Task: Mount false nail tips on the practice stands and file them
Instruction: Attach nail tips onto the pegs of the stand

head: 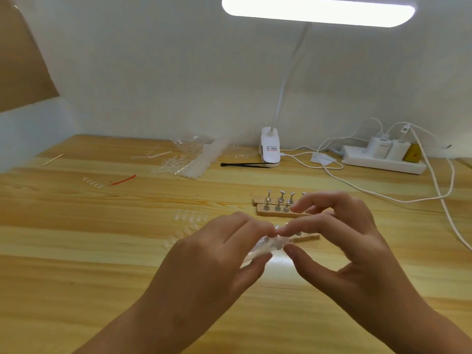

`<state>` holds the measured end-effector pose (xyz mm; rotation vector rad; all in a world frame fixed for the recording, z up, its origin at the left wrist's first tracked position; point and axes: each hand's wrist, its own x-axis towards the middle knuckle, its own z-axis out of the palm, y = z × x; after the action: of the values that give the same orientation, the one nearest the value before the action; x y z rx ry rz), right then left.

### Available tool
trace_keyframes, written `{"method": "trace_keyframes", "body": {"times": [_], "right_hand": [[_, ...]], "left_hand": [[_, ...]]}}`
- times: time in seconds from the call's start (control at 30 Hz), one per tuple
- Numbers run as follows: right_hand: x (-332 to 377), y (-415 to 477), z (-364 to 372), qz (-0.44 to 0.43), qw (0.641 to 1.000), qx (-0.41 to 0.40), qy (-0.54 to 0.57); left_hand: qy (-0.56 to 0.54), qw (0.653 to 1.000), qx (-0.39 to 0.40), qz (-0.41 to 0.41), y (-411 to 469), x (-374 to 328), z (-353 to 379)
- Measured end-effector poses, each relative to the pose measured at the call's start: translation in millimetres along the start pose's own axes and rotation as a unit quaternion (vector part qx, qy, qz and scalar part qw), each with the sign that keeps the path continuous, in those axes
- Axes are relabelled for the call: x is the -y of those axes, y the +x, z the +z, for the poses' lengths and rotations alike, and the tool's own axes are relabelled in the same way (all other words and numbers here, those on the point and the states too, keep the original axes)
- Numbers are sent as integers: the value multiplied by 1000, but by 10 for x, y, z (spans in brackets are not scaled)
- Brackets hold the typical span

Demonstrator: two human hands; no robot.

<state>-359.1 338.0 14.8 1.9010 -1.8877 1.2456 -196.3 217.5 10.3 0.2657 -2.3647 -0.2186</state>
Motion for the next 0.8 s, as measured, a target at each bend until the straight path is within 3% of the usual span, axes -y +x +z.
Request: {"method": "trace_keyframes", "body": {"times": [0.27,0.8], "right_hand": [[-18,-28,63,-54,993,-13,-107],[-47,-68,65,-146,967,-39,-207]], "left_hand": [[20,1000,15,-3,-23,-24,0],[-104,988,45,-101,-28,-53,-16]]}}
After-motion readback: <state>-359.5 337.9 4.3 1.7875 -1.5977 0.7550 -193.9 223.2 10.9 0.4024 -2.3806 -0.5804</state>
